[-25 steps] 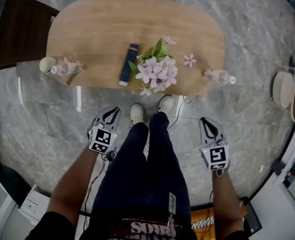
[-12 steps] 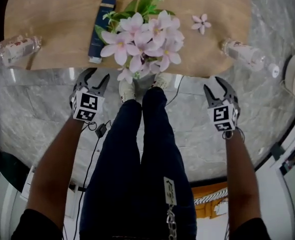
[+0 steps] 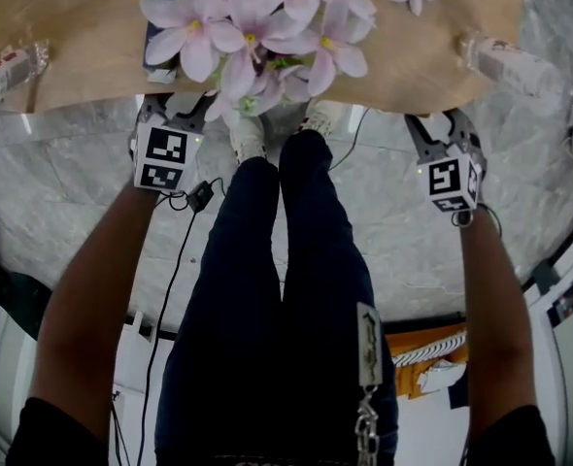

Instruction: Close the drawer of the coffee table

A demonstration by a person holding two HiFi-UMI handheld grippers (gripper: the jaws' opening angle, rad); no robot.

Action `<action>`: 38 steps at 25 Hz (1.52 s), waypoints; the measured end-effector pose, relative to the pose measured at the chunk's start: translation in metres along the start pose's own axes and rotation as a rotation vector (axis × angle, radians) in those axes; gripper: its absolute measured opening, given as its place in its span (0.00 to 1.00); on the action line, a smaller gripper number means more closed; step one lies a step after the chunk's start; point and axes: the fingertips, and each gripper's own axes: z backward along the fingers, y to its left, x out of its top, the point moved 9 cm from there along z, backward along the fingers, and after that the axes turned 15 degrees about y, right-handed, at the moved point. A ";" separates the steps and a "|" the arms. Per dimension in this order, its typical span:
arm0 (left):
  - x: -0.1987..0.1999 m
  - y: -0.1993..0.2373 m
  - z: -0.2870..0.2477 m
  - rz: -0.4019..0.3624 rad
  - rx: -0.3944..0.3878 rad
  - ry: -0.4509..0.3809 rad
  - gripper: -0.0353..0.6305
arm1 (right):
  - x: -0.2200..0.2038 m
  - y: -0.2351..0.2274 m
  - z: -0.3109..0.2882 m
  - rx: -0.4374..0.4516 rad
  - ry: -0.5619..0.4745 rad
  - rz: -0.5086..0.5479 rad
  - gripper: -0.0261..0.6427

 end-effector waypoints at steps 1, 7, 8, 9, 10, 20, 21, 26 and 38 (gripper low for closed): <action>0.002 0.000 -0.004 0.011 -0.007 -0.003 0.40 | 0.002 -0.001 -0.002 0.001 -0.006 0.012 0.36; 0.009 0.004 -0.013 0.090 -0.026 -0.006 0.40 | 0.012 0.002 -0.013 -0.011 -0.016 -0.013 0.27; 0.010 0.004 -0.013 0.087 -0.025 -0.008 0.40 | 0.012 0.002 -0.012 -0.015 -0.013 -0.013 0.27; 0.010 0.003 -0.013 0.084 -0.024 -0.009 0.40 | 0.012 0.002 -0.011 -0.018 -0.010 -0.011 0.27; 0.009 0.003 -0.013 0.084 -0.024 -0.007 0.40 | 0.012 0.002 -0.011 -0.017 -0.008 -0.008 0.27; -0.009 -0.012 -0.005 0.036 -0.030 0.075 0.37 | 0.001 0.028 -0.006 0.032 0.011 -0.074 0.27; -0.013 -0.016 -0.004 0.038 -0.034 0.081 0.37 | -0.001 0.033 -0.004 0.034 0.014 -0.080 0.27; -0.032 -0.030 0.002 0.033 -0.038 0.092 0.37 | -0.011 0.055 0.000 0.061 0.013 -0.100 0.27; -0.062 -0.053 0.007 0.027 -0.043 0.110 0.36 | -0.026 0.083 0.004 0.081 0.027 -0.104 0.27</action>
